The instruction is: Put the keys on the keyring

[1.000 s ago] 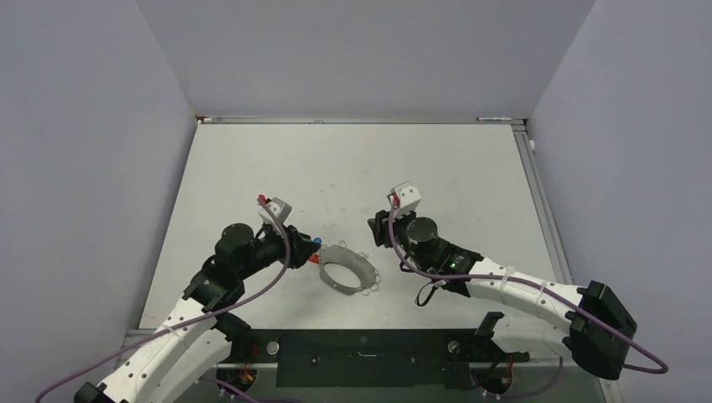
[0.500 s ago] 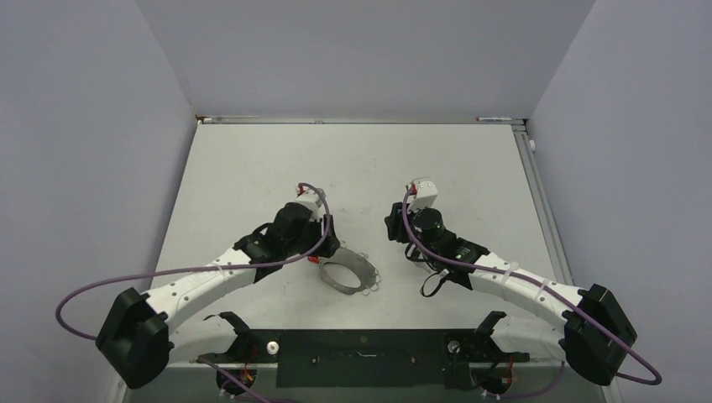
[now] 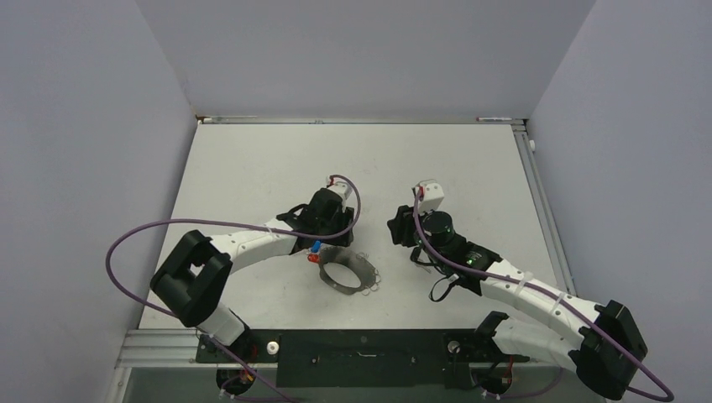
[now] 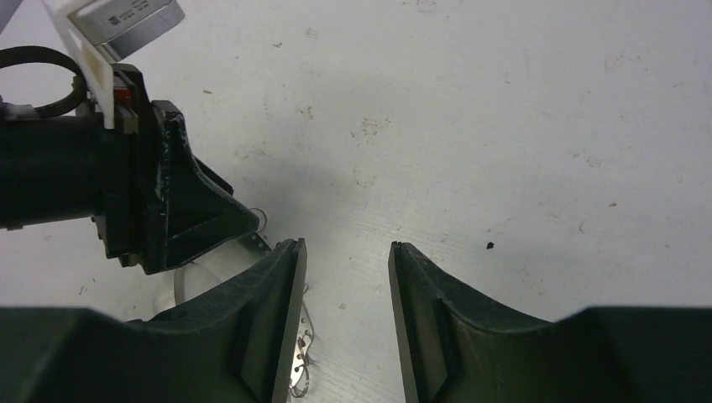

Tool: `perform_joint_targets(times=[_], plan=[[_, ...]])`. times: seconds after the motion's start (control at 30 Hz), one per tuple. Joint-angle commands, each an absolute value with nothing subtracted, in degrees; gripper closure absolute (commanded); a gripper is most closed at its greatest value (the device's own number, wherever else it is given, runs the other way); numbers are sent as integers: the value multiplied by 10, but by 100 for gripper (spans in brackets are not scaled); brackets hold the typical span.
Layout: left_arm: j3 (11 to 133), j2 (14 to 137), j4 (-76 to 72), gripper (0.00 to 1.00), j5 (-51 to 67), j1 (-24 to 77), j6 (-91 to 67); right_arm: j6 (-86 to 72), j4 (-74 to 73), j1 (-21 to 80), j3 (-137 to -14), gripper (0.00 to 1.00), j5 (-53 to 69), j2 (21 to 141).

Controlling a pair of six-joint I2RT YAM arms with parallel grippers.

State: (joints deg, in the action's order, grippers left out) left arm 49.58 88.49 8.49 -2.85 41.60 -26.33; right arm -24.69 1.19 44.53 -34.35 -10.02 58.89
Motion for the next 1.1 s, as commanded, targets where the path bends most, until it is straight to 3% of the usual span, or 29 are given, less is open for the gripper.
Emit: perform_joint_targets(times=[0.0,0.8,1.07], plan=[[532,915,63,56,-36,419,-251,-246,2,440,-341,58,-98,571],[540,964,94,66,-71,425,-245,-240,-19,439,-336,58,-93,555],[540,983,89,79,-64,426,-253,-238,-23,440,-333,58,-94,552]])
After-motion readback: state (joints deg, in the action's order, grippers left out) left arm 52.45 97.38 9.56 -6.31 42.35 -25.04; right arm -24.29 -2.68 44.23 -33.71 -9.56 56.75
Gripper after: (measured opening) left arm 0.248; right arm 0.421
